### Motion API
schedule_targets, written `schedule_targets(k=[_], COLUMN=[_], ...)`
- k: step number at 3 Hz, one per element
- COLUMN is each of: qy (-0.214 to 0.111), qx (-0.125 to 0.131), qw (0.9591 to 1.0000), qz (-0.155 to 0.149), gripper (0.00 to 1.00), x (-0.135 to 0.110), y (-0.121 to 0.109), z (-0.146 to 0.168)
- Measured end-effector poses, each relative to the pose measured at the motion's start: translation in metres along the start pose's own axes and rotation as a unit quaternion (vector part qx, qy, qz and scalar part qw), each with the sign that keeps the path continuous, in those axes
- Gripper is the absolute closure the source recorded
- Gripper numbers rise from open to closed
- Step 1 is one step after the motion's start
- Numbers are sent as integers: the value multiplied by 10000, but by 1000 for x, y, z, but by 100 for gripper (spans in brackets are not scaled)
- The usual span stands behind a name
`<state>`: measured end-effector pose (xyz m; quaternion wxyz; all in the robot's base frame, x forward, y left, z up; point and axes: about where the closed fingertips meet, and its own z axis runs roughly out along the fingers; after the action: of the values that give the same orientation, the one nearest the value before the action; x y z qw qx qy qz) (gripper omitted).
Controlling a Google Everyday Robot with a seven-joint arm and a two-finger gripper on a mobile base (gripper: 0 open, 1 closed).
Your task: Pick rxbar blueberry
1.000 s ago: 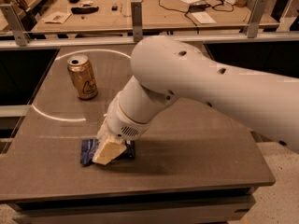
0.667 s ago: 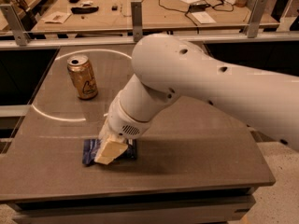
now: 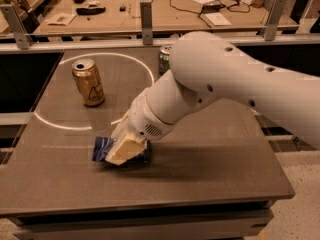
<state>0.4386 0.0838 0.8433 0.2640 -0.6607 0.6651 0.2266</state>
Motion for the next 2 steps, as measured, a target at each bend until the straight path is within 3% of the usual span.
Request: schedule_targets(k=[2], qy=[-474], qx=[428], qw=[9980], qz=[-20], gripper=[100], x=[-27], y=[-19], z=[-38])
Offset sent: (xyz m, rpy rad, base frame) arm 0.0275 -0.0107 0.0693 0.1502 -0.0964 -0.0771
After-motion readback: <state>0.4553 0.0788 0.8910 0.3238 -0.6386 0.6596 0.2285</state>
